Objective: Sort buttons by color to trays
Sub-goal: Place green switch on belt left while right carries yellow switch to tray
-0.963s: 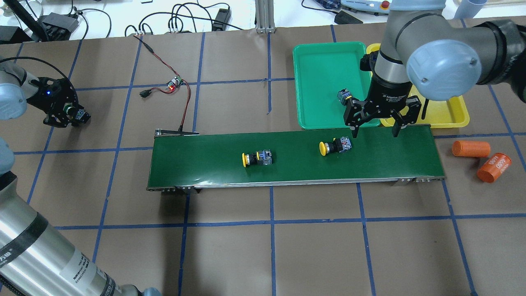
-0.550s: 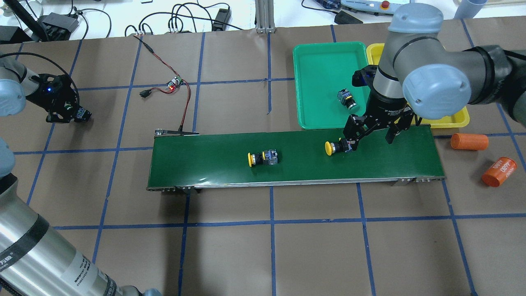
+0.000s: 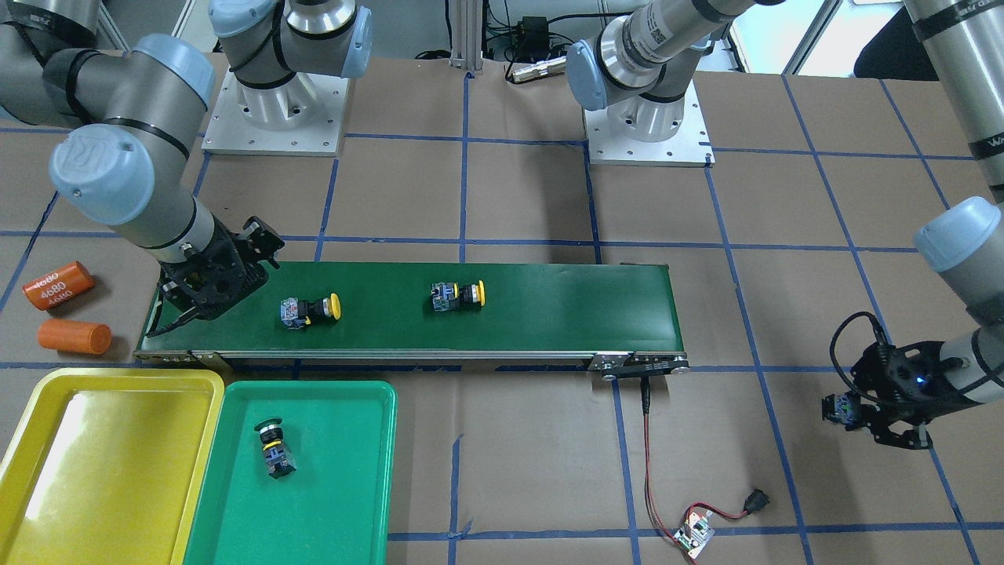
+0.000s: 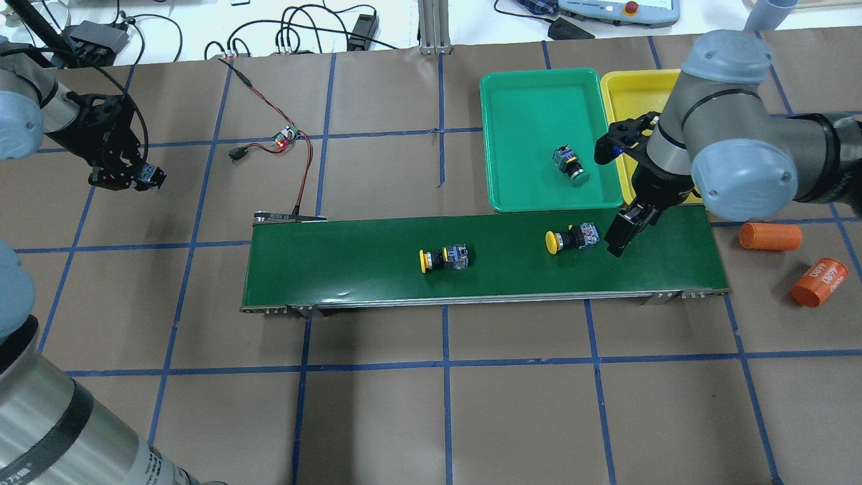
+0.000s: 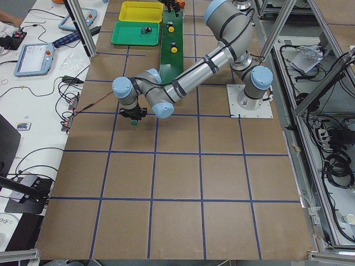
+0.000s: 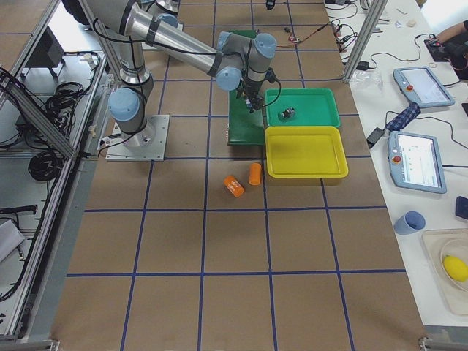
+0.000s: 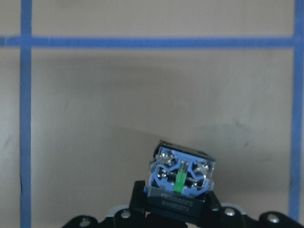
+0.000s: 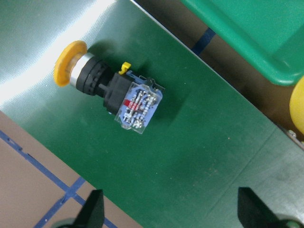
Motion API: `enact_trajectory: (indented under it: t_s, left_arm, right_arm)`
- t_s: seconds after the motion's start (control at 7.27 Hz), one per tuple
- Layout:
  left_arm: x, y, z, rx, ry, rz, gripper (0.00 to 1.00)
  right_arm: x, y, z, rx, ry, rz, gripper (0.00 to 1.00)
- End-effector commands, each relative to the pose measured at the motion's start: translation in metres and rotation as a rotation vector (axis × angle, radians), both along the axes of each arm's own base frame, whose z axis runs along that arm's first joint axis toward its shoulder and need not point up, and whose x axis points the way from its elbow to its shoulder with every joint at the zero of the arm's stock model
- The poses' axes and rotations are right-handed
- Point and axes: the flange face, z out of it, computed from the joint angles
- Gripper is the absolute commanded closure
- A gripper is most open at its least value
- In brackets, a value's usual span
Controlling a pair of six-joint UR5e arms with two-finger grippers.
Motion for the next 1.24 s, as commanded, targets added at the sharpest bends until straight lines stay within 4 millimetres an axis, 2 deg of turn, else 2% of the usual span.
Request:
enact_trajectory:
  t_s: [0.0, 0.28, 0.41, 0.55, 0.69, 0.83, 0.96, 1.1]
  left_arm:
    - [-0.079, 0.042, 0.030, 0.052, -0.007, 0.055, 1.00]
    - [-0.165, 0.080, 0.051, 0.065, -0.041, 0.147, 1.00]
    - [-0.220, 0.100, 0.053, 0.084, -0.054, 0.196, 1.00]
    - [-0.261, 0.120, 0.053, 0.095, -0.074, 0.251, 1.00]
    - [-0.292, 0.134, 0.053, 0.097, -0.093, 0.229, 1.00]
    - [-0.313, 0.149, 0.043, 0.117, -0.095, 0.197, 1.00]
    - [-0.326, 0.159, 0.033, 0.067, -0.090, 0.161, 1.00]
    - [-0.332, 0.162, 0.019, -0.013, -0.082, 0.121, 1.00]
  right_arm:
    - [-0.011, 0.005, -0.001, -0.074, -0.046, 0.213, 0.00]
    - [-0.001, 0.020, -0.021, -0.230, -0.062, 0.455, 0.00]
    - [-0.001, 0.019, -0.020, -0.283, -0.035, 0.494, 0.01]
    - [-0.002, 0.018, -0.022, -0.285, -0.031, 0.555, 0.06]
    - [-0.002, 0.014, -0.021, -0.294, -0.033, 0.658, 0.07]
    - [-0.002, 0.008, -0.020, -0.299, -0.035, 0.697, 0.08]
    - [-0.003, 0.001, -0.031, -0.283, -0.046, 0.750, 0.11]
    - [-0.002, -0.001, -0.032, -0.285, -0.056, 0.753, 0.15]
